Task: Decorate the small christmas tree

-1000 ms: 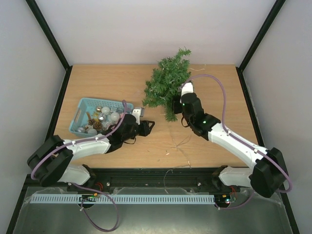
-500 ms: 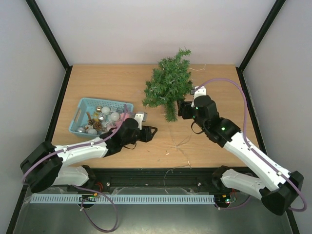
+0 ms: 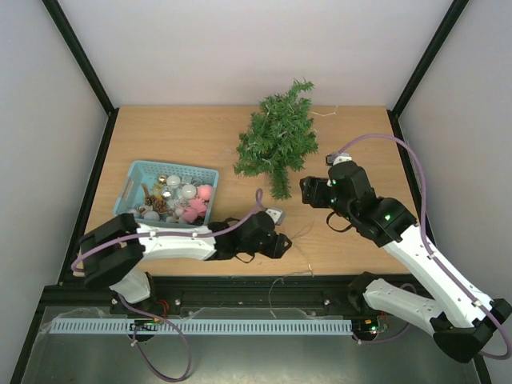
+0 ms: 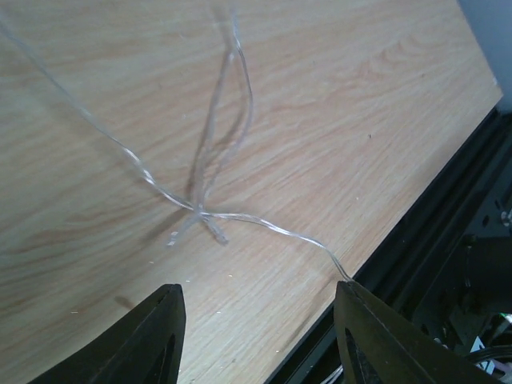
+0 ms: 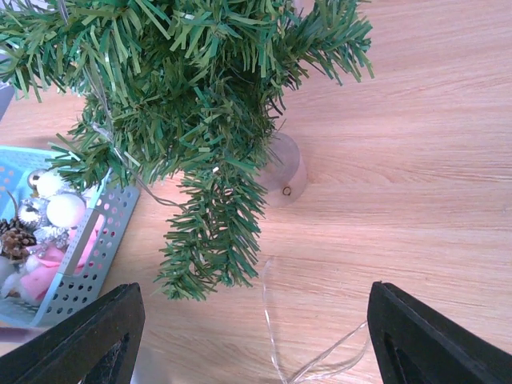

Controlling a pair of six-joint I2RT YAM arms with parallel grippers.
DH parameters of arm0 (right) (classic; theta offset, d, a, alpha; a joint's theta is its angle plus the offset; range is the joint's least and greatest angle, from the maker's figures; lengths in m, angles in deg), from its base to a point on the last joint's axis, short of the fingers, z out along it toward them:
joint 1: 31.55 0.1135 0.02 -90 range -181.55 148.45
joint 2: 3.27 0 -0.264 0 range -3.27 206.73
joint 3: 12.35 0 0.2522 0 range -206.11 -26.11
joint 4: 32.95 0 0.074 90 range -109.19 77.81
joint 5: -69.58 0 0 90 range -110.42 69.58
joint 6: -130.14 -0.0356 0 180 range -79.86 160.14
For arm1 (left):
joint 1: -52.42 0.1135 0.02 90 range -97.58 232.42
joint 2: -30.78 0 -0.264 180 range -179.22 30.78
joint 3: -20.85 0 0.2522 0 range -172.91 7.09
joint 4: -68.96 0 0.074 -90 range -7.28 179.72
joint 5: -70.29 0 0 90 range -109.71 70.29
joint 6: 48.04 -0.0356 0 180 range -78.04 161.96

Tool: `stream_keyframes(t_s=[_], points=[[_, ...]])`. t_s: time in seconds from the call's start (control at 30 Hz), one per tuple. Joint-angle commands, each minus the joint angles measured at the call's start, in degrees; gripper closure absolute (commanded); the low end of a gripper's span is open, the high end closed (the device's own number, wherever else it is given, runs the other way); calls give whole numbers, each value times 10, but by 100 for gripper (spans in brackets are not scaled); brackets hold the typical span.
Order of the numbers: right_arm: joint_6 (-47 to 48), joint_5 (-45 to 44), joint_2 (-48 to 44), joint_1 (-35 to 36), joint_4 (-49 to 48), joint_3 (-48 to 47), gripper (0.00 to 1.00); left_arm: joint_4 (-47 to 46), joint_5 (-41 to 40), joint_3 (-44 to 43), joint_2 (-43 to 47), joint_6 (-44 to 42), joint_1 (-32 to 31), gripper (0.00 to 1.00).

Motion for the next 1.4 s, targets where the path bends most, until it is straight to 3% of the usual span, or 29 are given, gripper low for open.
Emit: stream_keyframes(t_s=[0.0,0.43,1.13,1.23,1.37], points=[[-20,6,-3,0,57,-20,22,69,-12,-62,-54,24,-32,47],[-20,25,-18,0,54,-8,21,180,4,-205,-174,74,-61,40],[8,96,-50,-1,24,-14,21,286,5,-365,-340,102,-64,43],[8,100,-54,-1,21,-10,21,289,10,-363,-348,102,-60,53],[10,106,-60,-1,17,-8,21,300,16,-354,-346,96,-55,82]])
